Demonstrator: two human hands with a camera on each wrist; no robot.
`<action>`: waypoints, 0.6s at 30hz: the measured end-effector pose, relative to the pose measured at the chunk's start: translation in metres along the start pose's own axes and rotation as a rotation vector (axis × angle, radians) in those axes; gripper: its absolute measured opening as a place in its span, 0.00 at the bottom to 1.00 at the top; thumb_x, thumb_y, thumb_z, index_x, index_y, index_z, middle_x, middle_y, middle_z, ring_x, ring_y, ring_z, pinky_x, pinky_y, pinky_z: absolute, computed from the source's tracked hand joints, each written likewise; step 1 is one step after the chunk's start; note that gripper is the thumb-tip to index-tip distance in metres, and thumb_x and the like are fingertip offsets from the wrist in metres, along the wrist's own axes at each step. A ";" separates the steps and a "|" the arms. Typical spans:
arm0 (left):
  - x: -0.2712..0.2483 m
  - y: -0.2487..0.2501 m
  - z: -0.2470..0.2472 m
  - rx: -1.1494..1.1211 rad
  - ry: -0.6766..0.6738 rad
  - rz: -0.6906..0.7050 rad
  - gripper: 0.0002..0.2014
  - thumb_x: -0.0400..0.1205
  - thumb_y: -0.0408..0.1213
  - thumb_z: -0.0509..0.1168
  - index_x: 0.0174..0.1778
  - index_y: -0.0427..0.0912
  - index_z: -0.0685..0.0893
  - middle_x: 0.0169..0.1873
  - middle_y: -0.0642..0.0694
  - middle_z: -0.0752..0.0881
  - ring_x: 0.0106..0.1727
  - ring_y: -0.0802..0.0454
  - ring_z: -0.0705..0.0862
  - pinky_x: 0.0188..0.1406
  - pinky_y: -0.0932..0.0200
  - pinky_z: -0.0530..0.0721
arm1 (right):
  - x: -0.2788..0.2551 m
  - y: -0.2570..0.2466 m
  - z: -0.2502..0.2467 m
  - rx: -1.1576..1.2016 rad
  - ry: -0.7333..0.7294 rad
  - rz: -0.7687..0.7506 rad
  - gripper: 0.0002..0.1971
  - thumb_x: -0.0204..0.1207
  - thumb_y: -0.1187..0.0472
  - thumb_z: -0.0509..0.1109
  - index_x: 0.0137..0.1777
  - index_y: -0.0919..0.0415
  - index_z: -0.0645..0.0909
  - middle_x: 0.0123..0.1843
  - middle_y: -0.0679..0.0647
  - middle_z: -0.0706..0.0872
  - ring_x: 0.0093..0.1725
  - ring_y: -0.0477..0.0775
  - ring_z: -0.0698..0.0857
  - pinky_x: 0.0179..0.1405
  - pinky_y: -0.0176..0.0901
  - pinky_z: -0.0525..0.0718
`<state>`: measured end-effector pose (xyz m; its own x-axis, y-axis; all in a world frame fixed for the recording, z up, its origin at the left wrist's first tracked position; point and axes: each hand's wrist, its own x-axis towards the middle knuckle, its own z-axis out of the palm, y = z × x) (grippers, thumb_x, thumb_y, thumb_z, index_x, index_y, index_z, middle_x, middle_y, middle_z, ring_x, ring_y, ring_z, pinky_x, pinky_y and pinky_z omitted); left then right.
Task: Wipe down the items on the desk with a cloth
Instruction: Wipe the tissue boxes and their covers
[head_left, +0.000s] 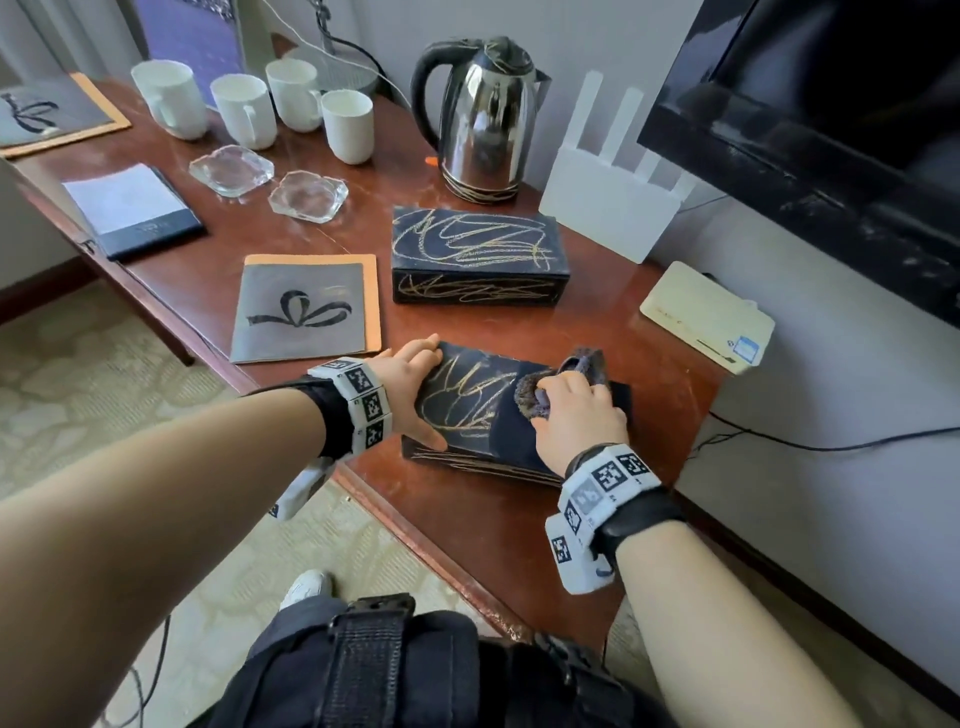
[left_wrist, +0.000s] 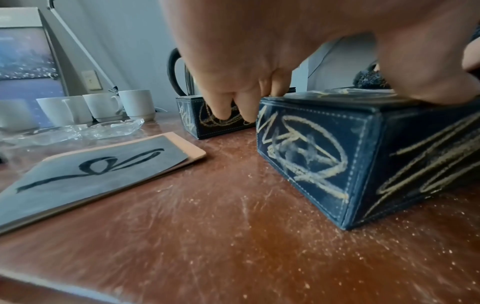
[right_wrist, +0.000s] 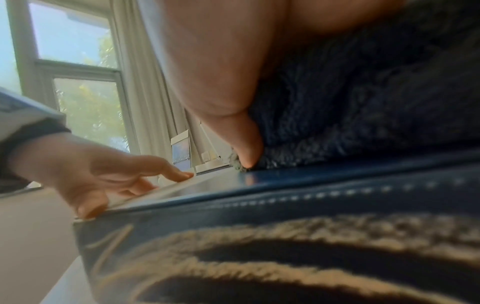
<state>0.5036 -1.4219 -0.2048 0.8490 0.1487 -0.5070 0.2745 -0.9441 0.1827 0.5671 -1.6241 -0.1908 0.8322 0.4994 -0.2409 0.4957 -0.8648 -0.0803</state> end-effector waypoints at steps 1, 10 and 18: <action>0.000 0.001 -0.002 0.027 0.000 0.005 0.61 0.61 0.68 0.72 0.82 0.49 0.46 0.81 0.60 0.41 0.77 0.44 0.65 0.73 0.48 0.70 | -0.002 -0.004 0.000 0.009 -0.013 -0.034 0.16 0.80 0.54 0.62 0.67 0.51 0.71 0.71 0.51 0.71 0.69 0.60 0.70 0.61 0.55 0.74; 0.001 -0.014 -0.012 0.177 -0.097 0.148 0.60 0.64 0.67 0.71 0.82 0.48 0.40 0.80 0.53 0.35 0.76 0.42 0.67 0.73 0.45 0.70 | -0.028 -0.018 -0.018 0.154 -0.259 -0.198 0.15 0.77 0.55 0.67 0.63 0.47 0.79 0.65 0.48 0.77 0.63 0.54 0.78 0.58 0.44 0.76; 0.006 -0.029 -0.014 0.209 -0.098 0.221 0.62 0.60 0.69 0.72 0.82 0.54 0.42 0.80 0.57 0.37 0.73 0.44 0.71 0.69 0.44 0.74 | -0.029 -0.058 0.014 0.048 0.044 0.274 0.16 0.80 0.52 0.61 0.67 0.51 0.73 0.70 0.52 0.70 0.66 0.61 0.71 0.58 0.53 0.77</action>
<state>0.5070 -1.3900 -0.2017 0.8276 -0.0865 -0.5547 -0.0196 -0.9919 0.1255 0.5104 -1.5894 -0.1929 0.9440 0.2477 -0.2178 0.2395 -0.9688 -0.0635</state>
